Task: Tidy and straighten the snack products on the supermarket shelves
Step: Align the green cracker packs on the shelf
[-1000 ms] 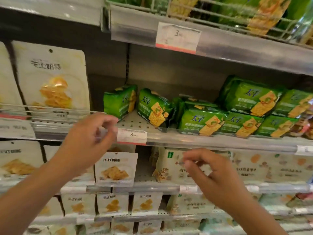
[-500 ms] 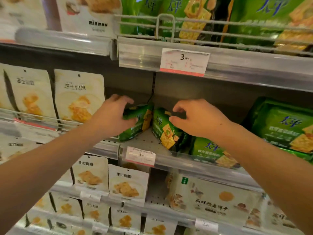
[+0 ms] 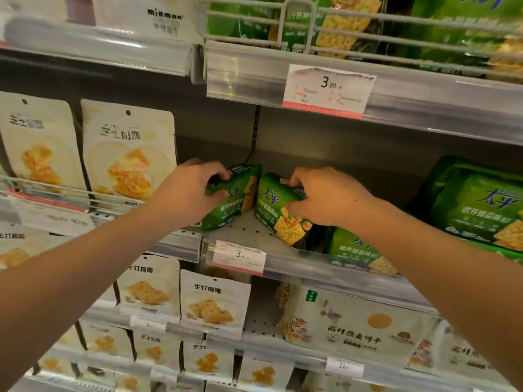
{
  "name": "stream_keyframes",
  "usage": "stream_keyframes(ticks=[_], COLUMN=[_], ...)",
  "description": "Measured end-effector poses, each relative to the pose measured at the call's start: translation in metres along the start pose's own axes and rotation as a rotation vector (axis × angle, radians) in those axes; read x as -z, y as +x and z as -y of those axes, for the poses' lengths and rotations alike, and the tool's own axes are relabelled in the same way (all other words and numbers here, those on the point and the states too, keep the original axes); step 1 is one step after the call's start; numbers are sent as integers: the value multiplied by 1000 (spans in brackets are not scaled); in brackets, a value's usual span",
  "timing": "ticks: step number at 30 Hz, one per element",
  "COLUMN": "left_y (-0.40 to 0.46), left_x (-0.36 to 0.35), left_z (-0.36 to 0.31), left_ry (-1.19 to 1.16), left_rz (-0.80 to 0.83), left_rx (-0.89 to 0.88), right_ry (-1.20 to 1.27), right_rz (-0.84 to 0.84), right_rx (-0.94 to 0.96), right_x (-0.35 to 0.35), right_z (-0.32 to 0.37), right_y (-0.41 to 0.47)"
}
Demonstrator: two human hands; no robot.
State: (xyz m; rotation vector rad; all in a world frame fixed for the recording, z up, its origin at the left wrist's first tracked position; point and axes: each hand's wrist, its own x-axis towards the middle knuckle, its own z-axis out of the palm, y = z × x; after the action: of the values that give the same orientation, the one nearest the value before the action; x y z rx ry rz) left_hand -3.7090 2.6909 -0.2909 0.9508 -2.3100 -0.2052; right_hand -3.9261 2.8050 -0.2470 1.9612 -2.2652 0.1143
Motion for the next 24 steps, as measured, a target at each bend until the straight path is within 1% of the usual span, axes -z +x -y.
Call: stream_keyframes(ticks=[3, 7, 9, 11, 16, 19, 21, 24], left_y=[6, 15, 19, 22, 30, 35, 37, 37], left_x=[6, 11, 9, 6, -6, -16, -19, -15], left_z=[7, 14, 14, 13, 5, 1, -1, 1], left_ry=[-3, -62, -75, -121, -306, -421, -496, -596], left_rz=[1, 8, 27, 66, 184, 243, 313, 378], left_rx=[6, 68, 40, 13, -23, -35, -11, 5], right_ry=[29, 89, 106, 132, 97, 147, 181, 292], right_rz=[-24, -61, -43, -16, 8, -21, -39, -37], right_rx=[53, 148, 157, 151, 174, 212, 235, 187], right_x=[3, 6, 4, 2, -2, -2, 1, 9], right_z=[-6, -11, -11, -10, -12, -13, -16, -28], right_y=[-3, -14, -19, -24, -32, -38, -40, -37])
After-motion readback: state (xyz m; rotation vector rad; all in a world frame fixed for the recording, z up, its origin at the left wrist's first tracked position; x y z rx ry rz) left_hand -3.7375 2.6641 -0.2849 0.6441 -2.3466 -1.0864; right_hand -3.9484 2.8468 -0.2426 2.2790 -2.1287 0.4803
